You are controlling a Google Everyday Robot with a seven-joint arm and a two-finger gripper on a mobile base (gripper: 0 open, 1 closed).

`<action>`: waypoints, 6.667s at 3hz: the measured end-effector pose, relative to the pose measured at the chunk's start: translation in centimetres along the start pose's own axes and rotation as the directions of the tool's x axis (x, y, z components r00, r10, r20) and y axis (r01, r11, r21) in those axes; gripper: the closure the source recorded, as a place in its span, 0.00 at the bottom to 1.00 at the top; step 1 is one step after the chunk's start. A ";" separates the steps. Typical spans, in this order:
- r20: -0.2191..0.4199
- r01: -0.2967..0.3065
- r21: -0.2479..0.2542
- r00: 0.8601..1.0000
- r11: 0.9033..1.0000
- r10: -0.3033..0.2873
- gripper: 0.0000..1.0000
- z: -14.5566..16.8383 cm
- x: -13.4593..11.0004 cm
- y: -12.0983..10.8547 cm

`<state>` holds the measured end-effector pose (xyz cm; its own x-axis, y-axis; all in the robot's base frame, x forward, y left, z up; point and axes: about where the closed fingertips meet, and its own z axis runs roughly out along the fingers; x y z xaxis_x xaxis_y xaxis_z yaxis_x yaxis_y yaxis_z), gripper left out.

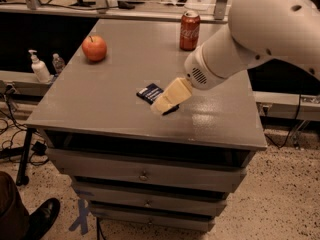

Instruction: Move rxbar blueberry near coke can

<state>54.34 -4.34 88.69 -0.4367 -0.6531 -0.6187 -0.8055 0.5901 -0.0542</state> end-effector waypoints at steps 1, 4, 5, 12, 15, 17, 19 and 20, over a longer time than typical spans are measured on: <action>0.029 0.019 0.000 0.999 1.000 -0.019 0.00 2.0 -0.5 0.8; 0.030 -0.027 0.029 0.999 0.999 0.026 0.18 6.9 0.6 0.9; 0.032 -0.047 0.038 0.998 0.998 0.046 0.41 7.4 0.8 0.7; 0.042 -0.097 0.229 0.995 0.969 0.090 1.00 4.2 0.2 -7.2; 0.036 -0.115 0.368 0.993 0.923 0.109 1.00 5.8 0.9 -17.5; 0.034 -0.108 0.419 0.994 0.901 0.103 0.97 6.2 0.1 -22.8; 0.032 -0.112 0.432 0.994 0.895 0.108 0.51 5.8 -0.2 -24.4; 0.033 -0.110 0.433 0.994 0.895 0.106 0.28 5.9 -0.3 -24.6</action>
Offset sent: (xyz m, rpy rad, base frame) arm 0.0206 0.0456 -0.0477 0.0259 -0.0547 0.0152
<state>76.66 -15.87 85.65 -0.5061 -0.5708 -0.6466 -0.4992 0.8052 -0.3201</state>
